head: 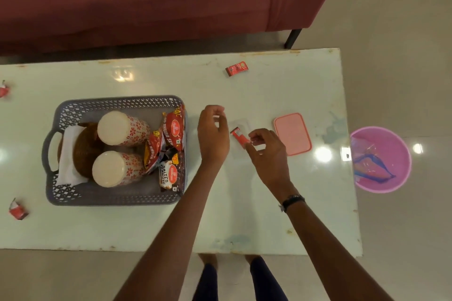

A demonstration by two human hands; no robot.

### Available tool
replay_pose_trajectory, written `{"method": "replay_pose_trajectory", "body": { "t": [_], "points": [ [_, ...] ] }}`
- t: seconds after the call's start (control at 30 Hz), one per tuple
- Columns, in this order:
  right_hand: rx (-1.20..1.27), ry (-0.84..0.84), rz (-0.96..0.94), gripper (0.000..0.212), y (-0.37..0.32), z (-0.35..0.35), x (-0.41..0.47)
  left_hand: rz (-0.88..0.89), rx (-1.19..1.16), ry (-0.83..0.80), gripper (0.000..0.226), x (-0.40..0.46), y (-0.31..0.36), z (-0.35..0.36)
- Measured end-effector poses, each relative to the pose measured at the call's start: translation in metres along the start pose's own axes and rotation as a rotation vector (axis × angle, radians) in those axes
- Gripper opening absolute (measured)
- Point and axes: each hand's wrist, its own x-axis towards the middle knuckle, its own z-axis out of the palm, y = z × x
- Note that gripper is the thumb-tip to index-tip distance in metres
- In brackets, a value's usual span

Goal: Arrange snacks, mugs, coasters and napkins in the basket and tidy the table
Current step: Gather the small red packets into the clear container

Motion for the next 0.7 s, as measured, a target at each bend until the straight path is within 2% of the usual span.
{"method": "replay_pose_trajectory", "body": {
  "t": [0.2, 0.3, 0.37, 0.47, 0.57, 0.7],
  "points": [
    [0.045, -0.059, -0.071, 0.009, 0.007, 0.0, 0.013, 0.244, 0.441, -0.142, 0.035, 0.085, 0.001, 0.053],
    [0.071, -0.09, -0.059, 0.011, 0.011, 0.0, 0.015, 0.277, 0.599, -0.267, 0.046, 0.113, -0.005, 0.069],
    [0.112, -0.105, -0.018, 0.013, 0.013, -0.006, 0.014, 0.279, 0.605, -0.309, 0.046, 0.12, -0.009, 0.074],
    [0.159, -0.097, 0.021, 0.013, 0.014, -0.016, 0.011, 0.31, 0.531, -0.208, 0.032, 0.121, -0.008, 0.07],
    [0.168, -0.076, 0.053, 0.015, 0.013, -0.02, 0.007, 0.265, 0.45, -0.152, 0.026, 0.106, -0.008, 0.057],
    [0.169, -0.064, 0.09, 0.015, 0.01, -0.018, 0.005, 0.231, 0.412, -0.226, 0.027, 0.073, -0.018, 0.048]
  ]
}}
